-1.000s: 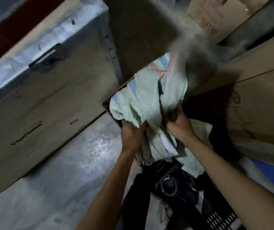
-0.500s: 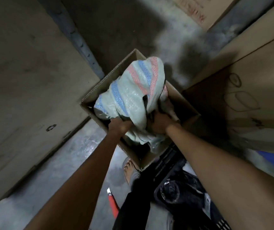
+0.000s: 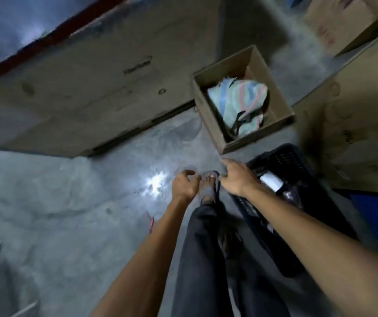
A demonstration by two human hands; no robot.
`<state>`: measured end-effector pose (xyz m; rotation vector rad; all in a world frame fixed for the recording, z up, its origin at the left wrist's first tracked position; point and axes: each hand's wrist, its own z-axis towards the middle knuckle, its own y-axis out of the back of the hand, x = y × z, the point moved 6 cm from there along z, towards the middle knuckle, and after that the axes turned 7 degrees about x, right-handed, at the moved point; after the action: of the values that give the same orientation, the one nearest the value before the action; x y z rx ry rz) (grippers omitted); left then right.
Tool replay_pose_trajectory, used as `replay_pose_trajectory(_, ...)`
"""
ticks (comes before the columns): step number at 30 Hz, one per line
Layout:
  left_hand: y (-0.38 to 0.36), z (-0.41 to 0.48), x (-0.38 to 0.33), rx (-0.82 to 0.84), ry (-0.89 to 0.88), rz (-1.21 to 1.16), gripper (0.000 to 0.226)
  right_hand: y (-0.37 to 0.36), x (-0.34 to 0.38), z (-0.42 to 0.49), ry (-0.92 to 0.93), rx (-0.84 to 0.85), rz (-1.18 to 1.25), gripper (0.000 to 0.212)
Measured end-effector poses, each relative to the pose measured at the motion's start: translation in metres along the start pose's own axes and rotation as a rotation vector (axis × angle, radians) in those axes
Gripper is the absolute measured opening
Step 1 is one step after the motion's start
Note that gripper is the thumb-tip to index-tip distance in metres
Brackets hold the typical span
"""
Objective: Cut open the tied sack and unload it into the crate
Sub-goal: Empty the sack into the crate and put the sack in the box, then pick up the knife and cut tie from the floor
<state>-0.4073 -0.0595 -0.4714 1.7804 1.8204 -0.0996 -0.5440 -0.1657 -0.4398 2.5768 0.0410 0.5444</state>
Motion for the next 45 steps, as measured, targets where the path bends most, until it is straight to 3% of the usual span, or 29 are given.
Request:
replay_pose_trajectory(4, 0.006, -0.055, 0.136, -0.016, 0.142, 0.009, 0.042, -0.092, 0.018, -0.043, 0.076, 0.016, -0.077, 0.056)
replay_pose_trajectory(9, 0.015, -0.05, 0.298, -0.047, 0.283, 0.085, 0.046, -0.239, -0.005, -0.008, 0.03, 0.121, -0.188, 0.048)
replay_pose_trajectory(14, 0.007, 0.016, 0.439, -0.081, 0.28, 0.16, 0.045, -0.366, -0.029, 0.088, -0.085, 0.129, -0.235, 0.04)
replay_pose_trajectory(20, -0.014, 0.155, 0.556, -0.135, 0.225, 0.265, 0.063, -0.465, -0.04, 0.238, -0.152, -0.067, -0.185, 0.045)
replay_pose_trajectory(26, -0.011, 0.254, 0.577, -0.262, 0.03, 0.356, 0.084, -0.493, -0.041, 0.324, -0.219, -0.362, -0.059, 0.065)
replay_pose_trajectory(29, -0.008, 0.284, 0.563, -0.351, -0.015, 0.342, 0.08, -0.492, -0.041, 0.349, -0.268, -0.421, -0.1, 0.072)
replay_pose_trajectory(32, -0.005, 0.306, 0.548, -0.395, -0.018, 0.316, 0.073, -0.488, -0.041, 0.364, -0.28, -0.447, -0.114, 0.068)
replay_pose_trajectory(40, -0.009, 0.326, 0.544, -0.299, -0.01, 0.345, 0.073, -0.476, -0.032, 0.371, -0.175, -0.444, -0.206, 0.034)
replay_pose_trajectory(43, 0.003, 0.321, 0.545, -0.209, 0.002, 0.366, 0.077, -0.471, -0.033, 0.364, -0.209, -0.34, -0.14, 0.032)
replay_pose_trajectory(45, 0.016, 0.313, 0.539, -0.137, -0.001, 0.371, 0.062, -0.469, -0.03, 0.348, -0.208, -0.247, -0.126, 0.034)
